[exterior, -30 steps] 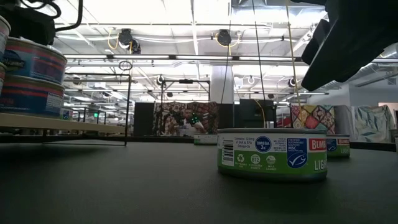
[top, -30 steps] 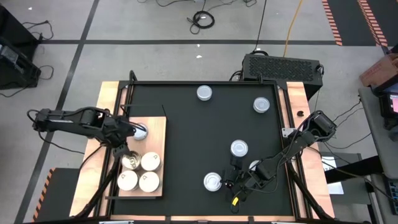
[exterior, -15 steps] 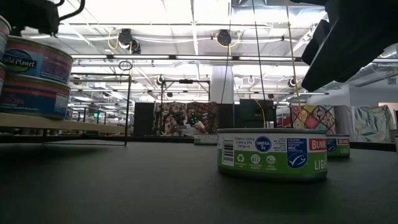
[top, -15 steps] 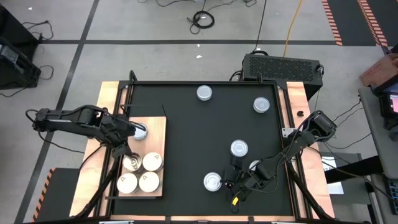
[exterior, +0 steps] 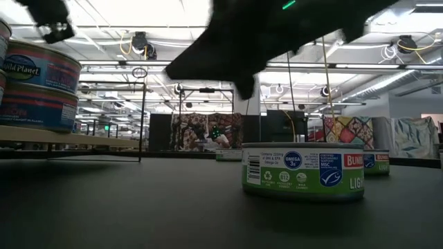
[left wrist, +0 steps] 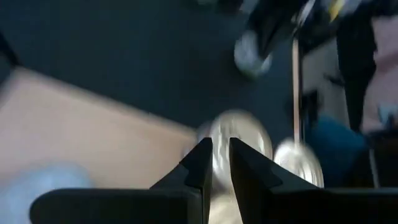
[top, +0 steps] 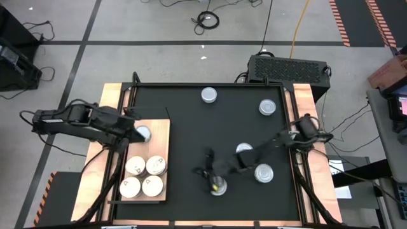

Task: Stack canned seafood by type on shelf
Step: Adjust the blue tuna cans

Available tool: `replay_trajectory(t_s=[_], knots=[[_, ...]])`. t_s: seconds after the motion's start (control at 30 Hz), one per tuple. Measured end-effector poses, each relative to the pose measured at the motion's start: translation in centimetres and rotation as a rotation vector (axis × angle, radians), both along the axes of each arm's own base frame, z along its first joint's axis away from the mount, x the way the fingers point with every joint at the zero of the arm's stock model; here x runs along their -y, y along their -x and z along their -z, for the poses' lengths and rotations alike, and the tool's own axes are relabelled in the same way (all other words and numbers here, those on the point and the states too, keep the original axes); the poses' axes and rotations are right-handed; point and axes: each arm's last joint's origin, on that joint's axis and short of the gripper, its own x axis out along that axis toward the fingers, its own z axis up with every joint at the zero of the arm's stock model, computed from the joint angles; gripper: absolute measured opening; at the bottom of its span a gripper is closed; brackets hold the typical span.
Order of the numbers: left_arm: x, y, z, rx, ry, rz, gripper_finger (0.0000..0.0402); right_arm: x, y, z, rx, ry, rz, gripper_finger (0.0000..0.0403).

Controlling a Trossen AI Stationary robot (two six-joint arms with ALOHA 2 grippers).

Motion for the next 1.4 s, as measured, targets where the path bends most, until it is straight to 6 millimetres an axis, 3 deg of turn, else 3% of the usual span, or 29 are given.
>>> replay_trajectory(t_s=[0.23,0.47,0.8,1.4], knots=[[-0.1,-1.0,-1.9,0.223,-0.119,0.004,0.0056,2.9,-7.0,1.5,0.015,0.078,0.036,0.0],[-0.2,-0.9,-1.7,0.207,-0.169,0.032,0.0056,3.1,-10.2,3.0,0.008,0.099,0.043,0.0],[-0.2,-0.9,-1.7,0.211,-0.193,0.045,0.0056,3.7,-10.9,3.0,0.042,0.079,0.069,0.0],[-0.2,-0.9,-1.6,0.209,-0.187,0.041,0.0056,3.1,-11.0,2.5,0.101,0.055,0.065,0.0]])
